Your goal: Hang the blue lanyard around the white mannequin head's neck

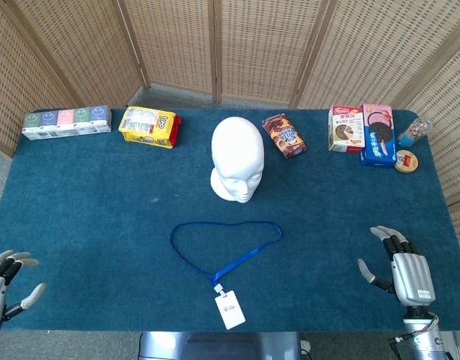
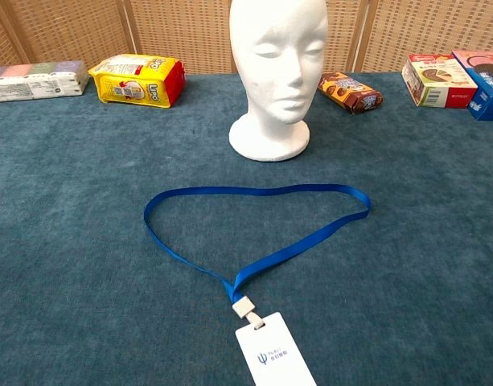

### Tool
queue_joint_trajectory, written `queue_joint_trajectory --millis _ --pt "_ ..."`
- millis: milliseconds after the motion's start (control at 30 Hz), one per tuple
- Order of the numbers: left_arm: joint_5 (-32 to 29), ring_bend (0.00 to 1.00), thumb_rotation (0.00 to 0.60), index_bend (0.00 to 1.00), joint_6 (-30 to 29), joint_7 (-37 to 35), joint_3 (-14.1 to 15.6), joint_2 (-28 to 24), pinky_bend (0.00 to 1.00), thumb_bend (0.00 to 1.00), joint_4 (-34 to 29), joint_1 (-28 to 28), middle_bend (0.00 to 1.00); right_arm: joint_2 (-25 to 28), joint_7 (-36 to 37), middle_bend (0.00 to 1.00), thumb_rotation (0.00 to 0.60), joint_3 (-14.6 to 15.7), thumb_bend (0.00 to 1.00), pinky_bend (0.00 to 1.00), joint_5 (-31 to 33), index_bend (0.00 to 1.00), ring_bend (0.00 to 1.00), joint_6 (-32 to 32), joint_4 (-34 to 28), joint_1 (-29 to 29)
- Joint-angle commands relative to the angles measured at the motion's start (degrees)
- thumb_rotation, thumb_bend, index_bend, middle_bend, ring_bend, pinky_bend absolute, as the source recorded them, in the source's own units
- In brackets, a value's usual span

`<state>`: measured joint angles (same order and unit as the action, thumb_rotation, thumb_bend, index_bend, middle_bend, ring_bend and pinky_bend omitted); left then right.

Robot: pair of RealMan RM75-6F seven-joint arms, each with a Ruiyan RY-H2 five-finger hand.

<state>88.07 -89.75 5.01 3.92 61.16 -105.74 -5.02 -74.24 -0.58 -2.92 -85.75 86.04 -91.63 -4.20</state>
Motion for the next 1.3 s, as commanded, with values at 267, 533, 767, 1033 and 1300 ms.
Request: queue_joint_trajectory --millis 267,533,767,1033,1300 --pt "0.72 0.15 0.0 0.31 0.04 -0.22 -0.37 -1.41 0.0 0.08 -0.06 0.46 0.25 0.59 1.89 0.21 0.125 0.0 0.37 0.23 -0.78 0.17 0.2 -0.44 -0.42 -0.27" --pt "2.65 0.28 0.0 0.32 -0.17 1.33 -1.17 -3.34 0.2 0.08 -0.89 1.59 0.29 2.86 6.91 0.26 0.128 -1.02 0.37 0.31 -2.12 0.2 0.27 -0.76 -2.25 -1.4" --pt "4.95 0.55 0.056 0.41 1.7 4.95 -2.44 -5.71 0.5 0.09 -2.01 4.39 0.56 6.27 13.4 0.49 0.125 -2.33 0.37 0.56 -4.55 0.25 0.54 -3.42 -4.27 -4.7" --pt "6.75 0.73 0.122 0.44 5.48 8.4 -3.94 -7.92 0.67 0.09 -3.8 8.38 0.73 7.83 14.05 0.63 0.125 -3.99 0.37 0.72 -6.4 0.34 0.72 -8.06 -4.58 -9.79" --pt "7.76 0.83 0.122 0.44 8.91 10.94 -5.41 -9.38 0.77 0.09 -6.25 12.07 0.85 6.61 10.32 0.69 0.128 -4.73 0.37 0.78 -8.16 0.38 0.78 -14.0 -1.54 -15.66"
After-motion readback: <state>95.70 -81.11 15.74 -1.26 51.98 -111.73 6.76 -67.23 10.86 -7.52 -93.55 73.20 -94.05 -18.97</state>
